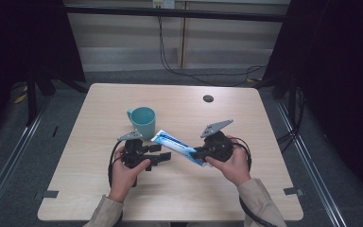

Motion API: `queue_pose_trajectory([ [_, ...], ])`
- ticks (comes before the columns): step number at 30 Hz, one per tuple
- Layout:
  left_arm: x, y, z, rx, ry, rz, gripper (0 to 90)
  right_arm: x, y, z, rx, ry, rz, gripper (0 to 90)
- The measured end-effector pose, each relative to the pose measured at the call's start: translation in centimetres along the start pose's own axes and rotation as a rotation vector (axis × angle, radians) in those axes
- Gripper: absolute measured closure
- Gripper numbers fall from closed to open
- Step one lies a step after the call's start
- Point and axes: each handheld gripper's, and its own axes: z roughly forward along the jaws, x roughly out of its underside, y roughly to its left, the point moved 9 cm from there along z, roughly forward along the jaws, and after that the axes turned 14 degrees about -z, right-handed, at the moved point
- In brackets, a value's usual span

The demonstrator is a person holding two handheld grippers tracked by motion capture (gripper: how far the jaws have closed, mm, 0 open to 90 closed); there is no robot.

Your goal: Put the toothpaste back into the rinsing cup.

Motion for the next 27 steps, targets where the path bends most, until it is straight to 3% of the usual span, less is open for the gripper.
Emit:
queue_pose_trajectory([
  [5,-0.2,0.0,0.0,-0.001,-0.01,-0.002,29.1,-0.4,0.3,0.1,-0.002,-0.01,-0.015,78.5],
  [22,-1.3,-0.3,-0.3,0.024,-0.063,-0.086,30.0,-1.4,0.7,0.0,0.008,-0.033,-0.049,78.4],
  [27,-1.4,-0.3,-0.2,0.024,-0.059,-0.103,30.0,-1.6,0.8,0.0,0.006,-0.035,-0.052,78.4],
])
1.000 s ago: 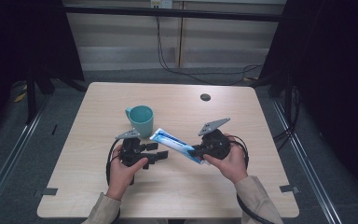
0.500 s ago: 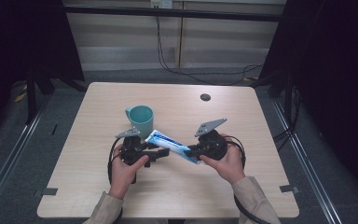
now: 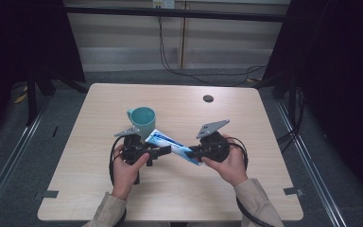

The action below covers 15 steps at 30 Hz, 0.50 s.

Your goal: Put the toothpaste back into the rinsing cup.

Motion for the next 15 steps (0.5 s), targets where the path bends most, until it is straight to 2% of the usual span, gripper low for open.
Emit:
queue_pose_trajectory([
  [5,-0.35,-0.15,-0.04,0.007,-0.011,-0.016,31.9,-0.14,0.07,0.03,-0.004,-0.013,-0.007,78.4],
  [7,-0.43,-0.18,0.01,0.017,-0.013,-0.049,32.2,-0.25,0.13,0.12,-0.004,-0.019,-0.009,78.4],
  [12,-0.54,-0.17,0.09,0.026,-0.013,-0.069,32.8,-0.24,0.15,0.24,0.005,-0.008,-0.018,78.3],
  [15,-0.9,-0.29,-0.11,0.027,-0.021,-0.083,34.2,-0.35,0.19,0.39,0.006,-0.021,-0.023,78.3],
])
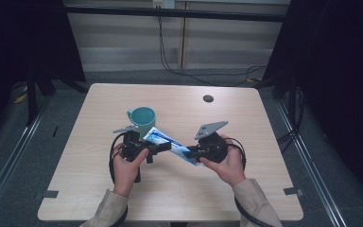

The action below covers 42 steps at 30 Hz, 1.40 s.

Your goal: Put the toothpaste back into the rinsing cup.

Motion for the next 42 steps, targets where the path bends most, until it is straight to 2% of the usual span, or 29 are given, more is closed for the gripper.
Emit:
queue_pose_trajectory([
  [4,-0.1,0.0,-0.2,0.008,-0.008,-0.016,35.4,-0.1,0.0,0.1,0.005,-0.011,0.0,78.2],
  [6,-0.2,0.1,-0.4,0.025,-0.016,-0.045,37.7,-0.3,0.3,0.3,0.006,-0.009,-0.003,78.1],
  [10,-0.2,0.1,-0.5,0.028,-0.024,-0.058,40.0,-0.3,0.4,0.5,0.018,-0.018,-0.007,78.0],
  [14,-0.6,0.2,-0.7,0.04,-0.041,-0.105,43.4,-0.2,0.4,0.8,0.013,-0.03,-0.01,77.7],
  [21,-1.1,0.2,-1.2,0.045,-0.074,-0.149,47.8,-0.5,0.8,1.3,0.031,-0.023,-0.031,77.2],
  [25,-1.5,0.2,-1.6,0.04,-0.107,-0.193,53.7,-0.8,1.3,1.9,0.035,-0.029,-0.043,76.5],
  [29,-1.6,0.3,-1.9,0.034,-0.122,-0.213,58.7,-0.8,1.5,2.4,0.037,-0.022,-0.039,75.9],
  [34,-1.6,0.0,-2.4,0.033,-0.135,-0.209,65.4,-0.9,1.8,2.8,0.045,-0.015,-0.055,73.7],
  [39,-1.7,-0.8,-2.6,0.011,-0.126,-0.157,71.0,-0.7,2.1,3.5,0.035,0.005,-0.051,68.8],
  [42,-1.9,-1.4,-2.7,-0.021,-0.11,-0.104,73.5,-0.7,2.3,3.8,0.032,0.009,-0.053,63.5],
])
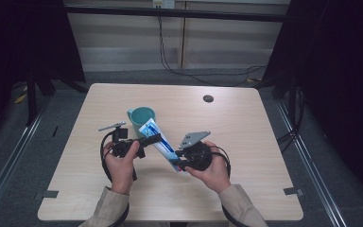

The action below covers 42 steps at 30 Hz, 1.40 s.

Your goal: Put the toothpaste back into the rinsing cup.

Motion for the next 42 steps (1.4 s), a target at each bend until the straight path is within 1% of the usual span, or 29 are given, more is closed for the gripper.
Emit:
queue_pose_trajectory([
  [1,0.0,0.0,0.0,0.0,0.0,0.0,74.0,0.0,0.0,0.1,-0.005,0.004,-0.004,62.0],
  [2,-0.1,-0.1,0.1,-0.011,0.005,0.012,74.4,0.0,0.0,0.1,-0.011,0.003,0.002,60.5],
  [4,-0.1,-0.2,0.1,-0.01,0.008,0.018,74.7,0.0,0.0,0.1,-0.012,-0.004,0.01,58.9],
  [5,-0.1,-0.2,0.1,-0.018,0.013,0.028,75.0,0.1,0.0,0.1,-0.015,-0.01,0.017,56.1],
  [6,-0.2,-0.2,0.1,-0.024,0.019,0.041,75.4,0.1,-0.1,-0.1,-0.011,-0.023,0.033,49.3],
  [10,-0.4,-0.6,0.0,-0.022,0.029,0.059,75.9,0.3,-0.4,-0.4,-0.003,-0.036,0.045,44.7],
  [11,-0.6,-0.8,-0.2,-0.017,0.026,0.065,75.9,0.7,-0.6,-0.6,-0.001,-0.03,0.057,39.1],
  [13,-0.7,-1.0,-0.3,-0.018,0.026,0.072,75.9,0.9,-0.7,-0.7,0.001,-0.03,0.067,37.8],
  [15,-0.9,-1.2,-0.4,-0.032,0.033,0.093,75.9,1.5,-0.9,-0.8,-0.022,-0.013,0.085,32.3],
  [16,-1.1,-1.3,-0.5,-0.047,0.031,0.093,75.9,2.1,-1.2,-0.9,-0.009,0.0,0.093,30.5],
  [17,-1.1,-1.3,-0.5,-0.047,0.031,0.093,75.8,2.1,-1.2,-0.9,-0.009,0.0,0.093,30.5],
  [20,-1.4,-1.5,-0.6,-0.06,0.031,0.104,75.8,3.3,-1.6,-1.1,0.003,0.012,0.116,25.7],
  [22,-1.5,-1.6,-0.7,-0.069,0.032,0.124,75.8,3.6,-1.7,-1.2,0.014,0.019,0.116,24.9],
  [23,-1.6,-1.6,-0.7,-0.075,0.028,0.123,75.8,4.1,-1.8,-1.2,0.016,0.021,0.126,22.6],
  [24,-1.7,-1.6,-0.7,-0.078,0.028,0.131,75.8,4.1,-1.8,-1.2,0.016,0.021,0.126,22.6],
  [25,-1.7,-1.7,-0.7,-0.082,0.031,0.134,75.7,4.4,-1.9,-1.2,0.011,0.017,0.135,22.0],
  [26,-1.8,-1.8,-0.8,-0.086,0.038,0.148,75.8,5.0,-1.9,-1.2,-0.001,0.026,0.162,19.7],
  [28,-1.8,-2.0,-0.8,-0.089,0.034,0.152,75.8,5.2,-1.9,-1.2,0.001,0.019,0.166,19.8],
  [29,-2.0,-2.1,-0.9,-0.095,0.035,0.163,75.8,5.9,-2.0,-1.2,0.014,0.022,0.174,18.3],
  [31,-2.1,-2.1,-0.9,-0.097,0.032,0.166,75.8,6.2,-2.1,-1.1,0.013,0.02,0.178,17.2],
  [32,-2.2,-2.2,-0.9,-0.099,0.031,0.172,75.8,7.0,-2.1,-1.0,0.019,0.033,0.189,15.9],
  [33,-2.2,-2.2,-1.0,-0.101,0.031,0.174,75.8,7.0,-2.1,-1.0,0.019,0.033,0.189,15.9],
  [34,-2.3,-2.2,-1.0,-0.105,0.03,0.181,75.8,7.6,-1.9,-1.0,0.013,0.03,0.184,15.3],
  [35,-2.4,-2.3,-1.1,-0.105,0.024,0.185,75.8,7.6,-1.9,-1.0,0.013,0.03,0.184,15.3],
  [36,-2.5,-2.4,-1.3,-0.108,0.023,0.201,75.8,8.3,-1.8,-0.9,0.013,0.038,0.197,15.3],
  [37,-2.5,-2.4,-1.3,-0.108,0.023,0.201,75.8,8.3,-1.8,-0.9,0.013,0.038,0.197,15.3],
  [38,-2.7,-2.6,-1.4,-0.112,0.02,0.209,75.8,8.9,-1.7,-0.8,0.013,0.039,0.208,15.3],
  [40,-2.8,-2.7,-1.6,-0.118,0.016,0.216,75.8,9.4,-1.6,-0.8,0.009,0.041,0.217,15.3],
  [42,-2.9,-2.7,-1.6,-0.118,0.015,0.217,75.8,9.6,-1.7,-0.8,0.012,0.035,0.216,15.3],
])
